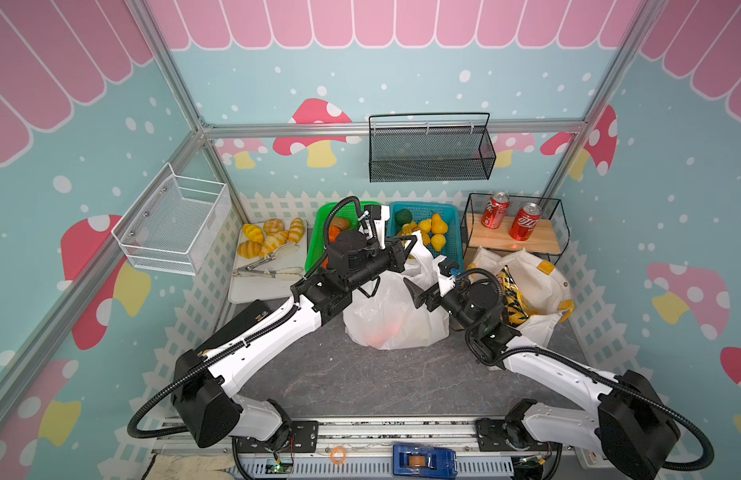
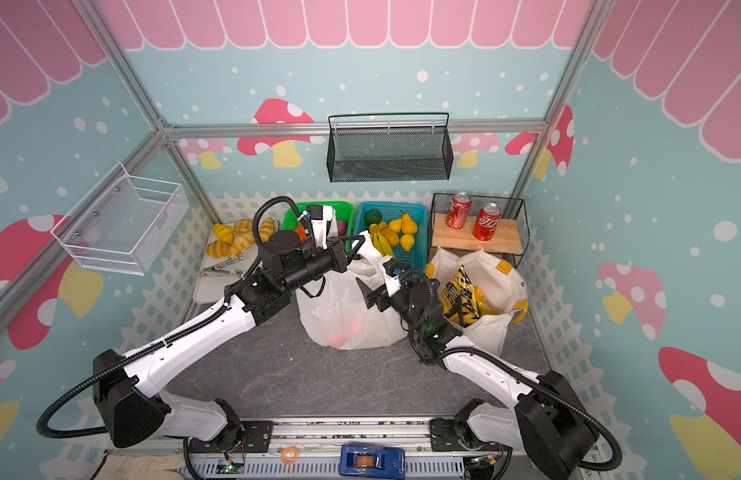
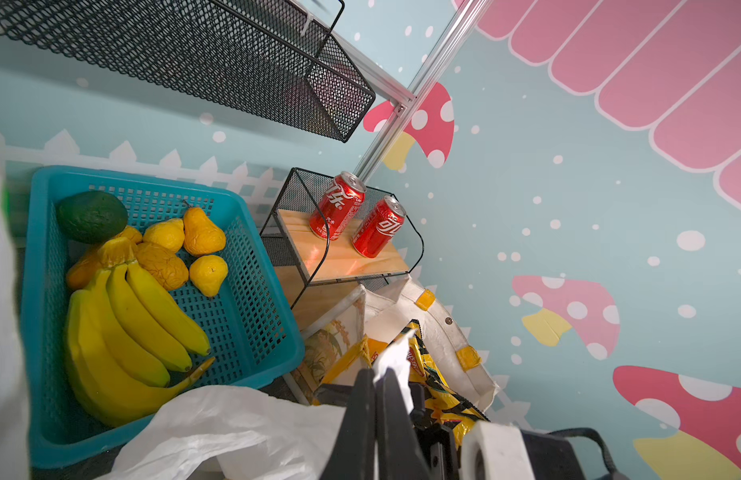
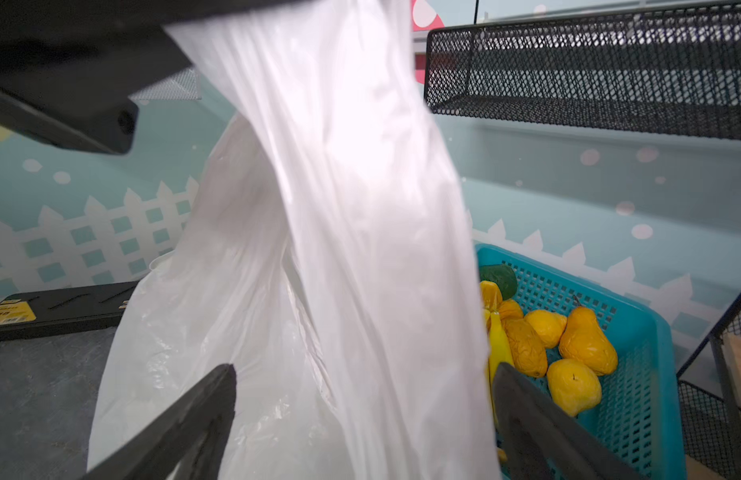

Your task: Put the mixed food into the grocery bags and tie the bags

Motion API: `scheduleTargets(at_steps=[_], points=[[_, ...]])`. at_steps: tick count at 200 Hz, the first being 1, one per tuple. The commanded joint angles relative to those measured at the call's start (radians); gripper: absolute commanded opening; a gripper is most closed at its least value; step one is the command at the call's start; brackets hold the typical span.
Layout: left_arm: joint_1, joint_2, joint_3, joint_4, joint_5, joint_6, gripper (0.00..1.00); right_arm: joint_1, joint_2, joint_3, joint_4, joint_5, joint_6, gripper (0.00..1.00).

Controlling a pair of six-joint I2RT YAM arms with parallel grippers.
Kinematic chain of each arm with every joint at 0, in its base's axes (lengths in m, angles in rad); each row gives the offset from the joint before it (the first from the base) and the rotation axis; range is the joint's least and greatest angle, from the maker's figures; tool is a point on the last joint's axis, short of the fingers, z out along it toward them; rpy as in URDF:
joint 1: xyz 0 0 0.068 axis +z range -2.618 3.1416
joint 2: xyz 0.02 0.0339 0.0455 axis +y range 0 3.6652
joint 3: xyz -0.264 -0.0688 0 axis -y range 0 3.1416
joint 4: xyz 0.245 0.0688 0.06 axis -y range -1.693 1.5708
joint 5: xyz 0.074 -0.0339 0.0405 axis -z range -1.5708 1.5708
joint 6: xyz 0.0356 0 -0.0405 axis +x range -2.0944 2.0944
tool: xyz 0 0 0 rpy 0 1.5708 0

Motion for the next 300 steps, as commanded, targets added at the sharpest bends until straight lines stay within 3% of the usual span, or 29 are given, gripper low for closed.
scheduleTargets(at_steps=[1, 61, 92, 109, 120, 156, 179, 238, 258, 273, 286, 300], points=[[0.009, -0.025, 0.031, 0.007, 0.003, 0.010, 0.00, -0.040, -0.052, 0.049, -0.131, -0.136, -0.110, 0.97], [0.015, -0.029, 0.035, 0.002, 0.011, 0.019, 0.00, -0.278, -0.007, 0.177, -0.258, -0.761, -0.195, 0.96], [0.016, -0.024, 0.041, -0.001, 0.025, 0.014, 0.00, -0.374, 0.118, 0.297, -0.303, -0.992, -0.233, 0.93], [0.016, -0.024, 0.040, -0.001, 0.025, 0.014, 0.00, -0.391, 0.174, 0.343, -0.318, -1.061, -0.270, 0.90], [0.016, -0.024, 0.040, -0.002, 0.024, 0.016, 0.00, -0.395, 0.212, 0.370, -0.333, -1.094, -0.287, 0.86], [0.016, -0.020, 0.046, -0.005, 0.027, 0.016, 0.00, -0.397, 0.330, 0.469, -0.353, -1.196, -0.284, 0.60], [0.016, -0.016, 0.048, -0.006, 0.028, 0.016, 0.00, -0.397, 0.381, 0.515, -0.350, -1.240, -0.270, 0.51], [0.016, 0.000, 0.055, 0.000, 0.036, 0.011, 0.00, -0.396, 0.443, 0.539, -0.311, -1.285, -0.229, 0.22], [0.017, 0.002, 0.055, 0.002, 0.033, 0.014, 0.00, -0.396, 0.449, 0.521, -0.276, -1.272, -0.197, 0.00], [0.018, -0.004, 0.049, 0.005, 0.024, 0.027, 0.00, -0.396, 0.438, 0.495, -0.244, -1.232, -0.166, 0.00], [0.018, -0.022, 0.030, 0.011, 0.005, 0.061, 0.10, -0.397, 0.421, 0.466, -0.215, -1.185, -0.132, 0.00], [0.019, -0.064, -0.005, 0.005, -0.042, 0.113, 0.30, -0.398, 0.401, 0.434, -0.200, -1.114, -0.095, 0.00]])
